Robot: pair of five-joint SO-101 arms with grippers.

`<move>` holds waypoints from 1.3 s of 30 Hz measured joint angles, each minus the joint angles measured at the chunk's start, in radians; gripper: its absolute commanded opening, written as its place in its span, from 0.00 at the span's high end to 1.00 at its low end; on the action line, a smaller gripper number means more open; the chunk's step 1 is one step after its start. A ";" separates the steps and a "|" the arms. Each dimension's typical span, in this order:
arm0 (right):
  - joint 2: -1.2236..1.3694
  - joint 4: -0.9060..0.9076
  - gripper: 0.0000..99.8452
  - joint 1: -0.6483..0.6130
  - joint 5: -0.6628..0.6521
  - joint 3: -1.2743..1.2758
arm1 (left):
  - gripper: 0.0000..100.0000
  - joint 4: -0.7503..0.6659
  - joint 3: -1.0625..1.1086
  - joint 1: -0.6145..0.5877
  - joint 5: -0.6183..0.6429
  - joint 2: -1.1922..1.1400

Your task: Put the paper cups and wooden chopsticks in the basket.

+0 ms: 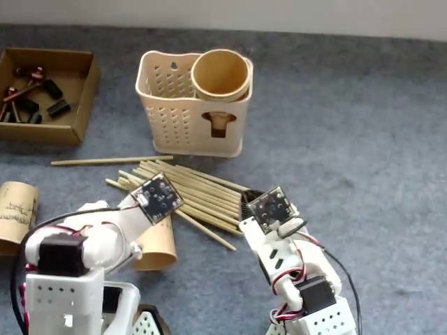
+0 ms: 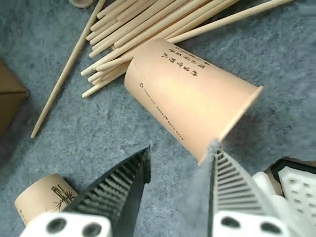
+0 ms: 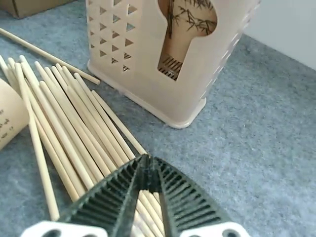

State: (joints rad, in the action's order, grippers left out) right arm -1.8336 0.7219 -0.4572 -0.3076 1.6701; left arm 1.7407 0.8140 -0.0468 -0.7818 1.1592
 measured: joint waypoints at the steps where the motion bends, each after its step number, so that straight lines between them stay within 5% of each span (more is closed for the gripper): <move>1: 0.000 0.000 0.99 0.000 0.000 0.000 | 0.81 0.000 0.000 0.006 -0.005 -0.025; 15: 0.000 0.000 0.99 0.000 0.000 0.000 | 0.86 -0.043 0.043 0.048 -0.015 -0.290; 30: 0.000 0.000 0.99 0.000 -0.043 0.000 | 0.86 -0.137 0.155 0.048 0.077 0.008; 39: 0.000 0.000 0.99 0.000 -0.046 0.000 | 0.96 -0.178 0.157 0.048 0.157 0.037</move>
State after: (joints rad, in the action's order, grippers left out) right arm -1.8336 0.7219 -0.4572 -0.3537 1.6701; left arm 1.5627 0.9705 0.0008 -0.6252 1.1960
